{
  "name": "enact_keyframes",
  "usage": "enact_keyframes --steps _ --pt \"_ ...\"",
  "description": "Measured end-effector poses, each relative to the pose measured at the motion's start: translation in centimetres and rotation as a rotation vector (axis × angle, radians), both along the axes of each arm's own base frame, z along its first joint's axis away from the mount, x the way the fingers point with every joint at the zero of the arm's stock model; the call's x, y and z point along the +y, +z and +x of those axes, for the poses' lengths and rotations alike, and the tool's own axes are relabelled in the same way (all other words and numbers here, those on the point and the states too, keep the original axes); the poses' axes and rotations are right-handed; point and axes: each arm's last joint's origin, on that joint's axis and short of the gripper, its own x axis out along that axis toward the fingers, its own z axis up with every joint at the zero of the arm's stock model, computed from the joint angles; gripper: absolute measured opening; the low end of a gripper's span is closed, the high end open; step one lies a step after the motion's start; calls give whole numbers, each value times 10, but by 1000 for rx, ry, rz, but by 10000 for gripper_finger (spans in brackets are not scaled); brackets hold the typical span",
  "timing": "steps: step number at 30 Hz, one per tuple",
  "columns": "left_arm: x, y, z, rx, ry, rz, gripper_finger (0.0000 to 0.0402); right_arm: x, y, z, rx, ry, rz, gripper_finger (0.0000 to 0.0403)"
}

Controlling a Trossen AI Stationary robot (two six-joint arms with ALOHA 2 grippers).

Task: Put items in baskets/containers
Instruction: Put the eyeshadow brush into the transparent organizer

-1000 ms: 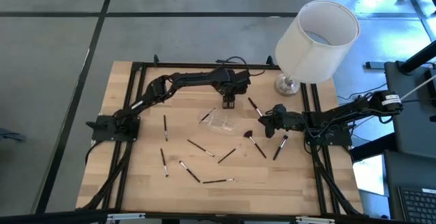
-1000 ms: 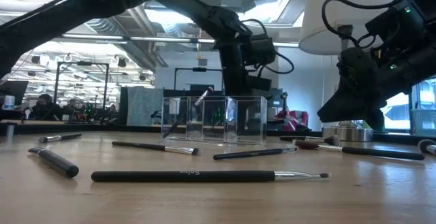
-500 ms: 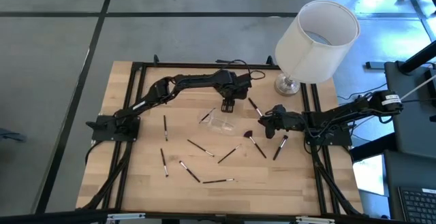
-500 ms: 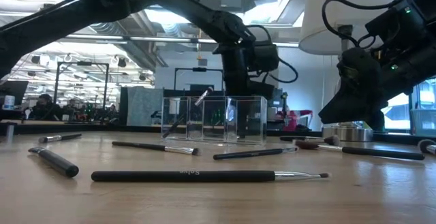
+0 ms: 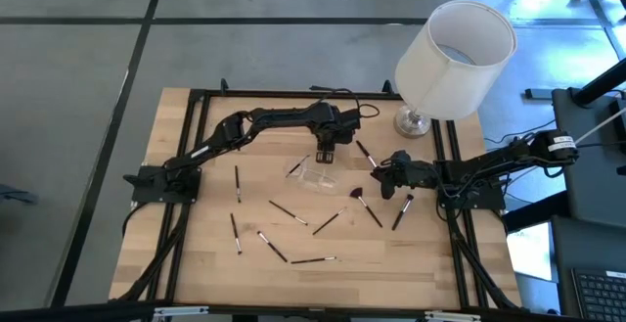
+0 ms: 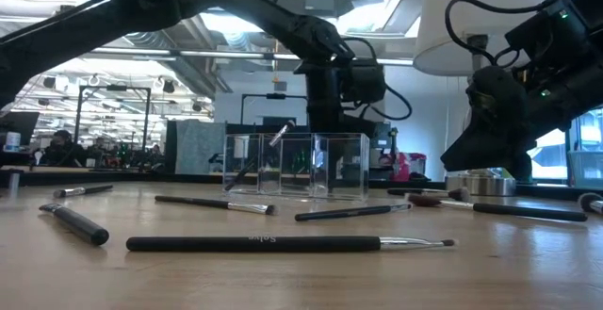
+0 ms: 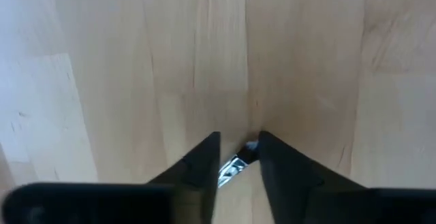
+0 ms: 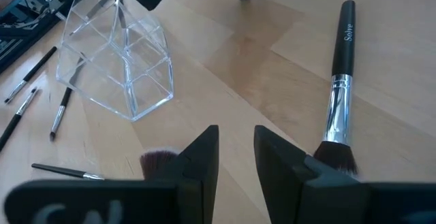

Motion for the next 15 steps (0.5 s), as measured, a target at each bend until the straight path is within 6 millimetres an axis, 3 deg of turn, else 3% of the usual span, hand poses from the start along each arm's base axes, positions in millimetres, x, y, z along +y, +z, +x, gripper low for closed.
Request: enact_keyframes --steps 5,11,15 --pt "1 0 1 -35 54 -52 10 0 0 0 -1 0 0 94" --pt "5 2 13 -158 97 60 3 0 0 0 -2 -1 0 94" --pt "6 19 17 -228 116 156 2 0 0 0 -2 -1 0 94"
